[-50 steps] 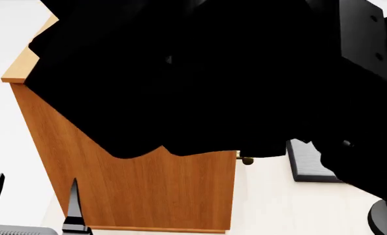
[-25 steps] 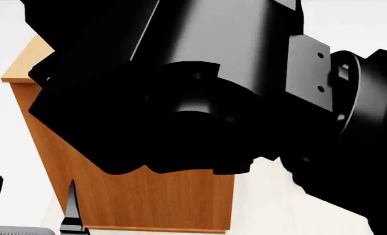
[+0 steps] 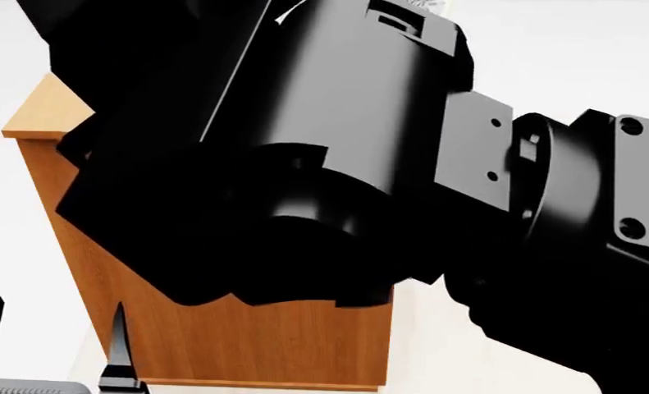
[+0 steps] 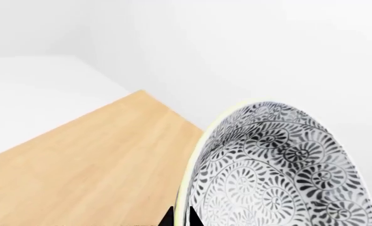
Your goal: Put the bowl on the top of the cabinet.
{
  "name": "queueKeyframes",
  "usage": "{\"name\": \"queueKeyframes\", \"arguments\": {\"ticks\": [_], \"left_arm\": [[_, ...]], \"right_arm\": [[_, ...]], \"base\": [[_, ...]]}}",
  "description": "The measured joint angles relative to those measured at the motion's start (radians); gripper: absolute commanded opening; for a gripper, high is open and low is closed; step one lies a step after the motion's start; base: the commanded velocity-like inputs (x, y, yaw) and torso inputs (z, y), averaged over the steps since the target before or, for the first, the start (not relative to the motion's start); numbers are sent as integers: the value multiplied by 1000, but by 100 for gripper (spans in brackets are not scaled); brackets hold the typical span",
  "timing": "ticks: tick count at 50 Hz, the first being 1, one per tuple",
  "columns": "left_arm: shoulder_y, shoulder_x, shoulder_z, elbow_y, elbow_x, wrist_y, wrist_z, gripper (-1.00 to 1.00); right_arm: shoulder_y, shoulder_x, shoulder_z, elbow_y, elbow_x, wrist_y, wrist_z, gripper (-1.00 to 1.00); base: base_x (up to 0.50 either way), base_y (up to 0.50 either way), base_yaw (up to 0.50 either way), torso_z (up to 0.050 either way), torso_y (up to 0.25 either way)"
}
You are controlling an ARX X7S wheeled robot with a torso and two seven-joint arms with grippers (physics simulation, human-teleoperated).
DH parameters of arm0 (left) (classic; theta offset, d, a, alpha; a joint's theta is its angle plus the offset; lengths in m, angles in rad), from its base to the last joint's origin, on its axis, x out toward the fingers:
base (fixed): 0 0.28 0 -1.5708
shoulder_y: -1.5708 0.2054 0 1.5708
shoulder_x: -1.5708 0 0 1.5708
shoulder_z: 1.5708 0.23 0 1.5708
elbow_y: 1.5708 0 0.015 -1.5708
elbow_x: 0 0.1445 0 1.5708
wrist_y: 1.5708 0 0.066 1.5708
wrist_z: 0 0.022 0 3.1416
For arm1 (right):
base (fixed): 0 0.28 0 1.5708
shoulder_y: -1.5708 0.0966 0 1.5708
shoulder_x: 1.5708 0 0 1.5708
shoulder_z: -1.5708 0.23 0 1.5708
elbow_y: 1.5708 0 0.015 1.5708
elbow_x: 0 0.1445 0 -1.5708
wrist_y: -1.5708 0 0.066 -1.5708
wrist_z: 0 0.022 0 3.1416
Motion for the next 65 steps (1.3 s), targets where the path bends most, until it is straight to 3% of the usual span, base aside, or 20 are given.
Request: {"name": "queueKeyframes", "arguments": {"ticks": [42, 43, 65], "left_arm": [[0, -4, 5, -17, -10, 18, -3, 100], [0, -4, 5, -17, -10, 19, -4, 100], [1, -8, 7, -15, -15, 20, -9, 100]], "right_arm": [[-27, -31, -30, -27, -35, -13, 0, -100], [-27, -32, -30, -28, -36, -14, -1, 100], [-7, 12, -13, -64, -67, -17, 10, 100]], "base": [[0, 0, 0, 0, 0], [0, 0, 0, 0, 0], [0, 0, 0, 0, 0]]}}
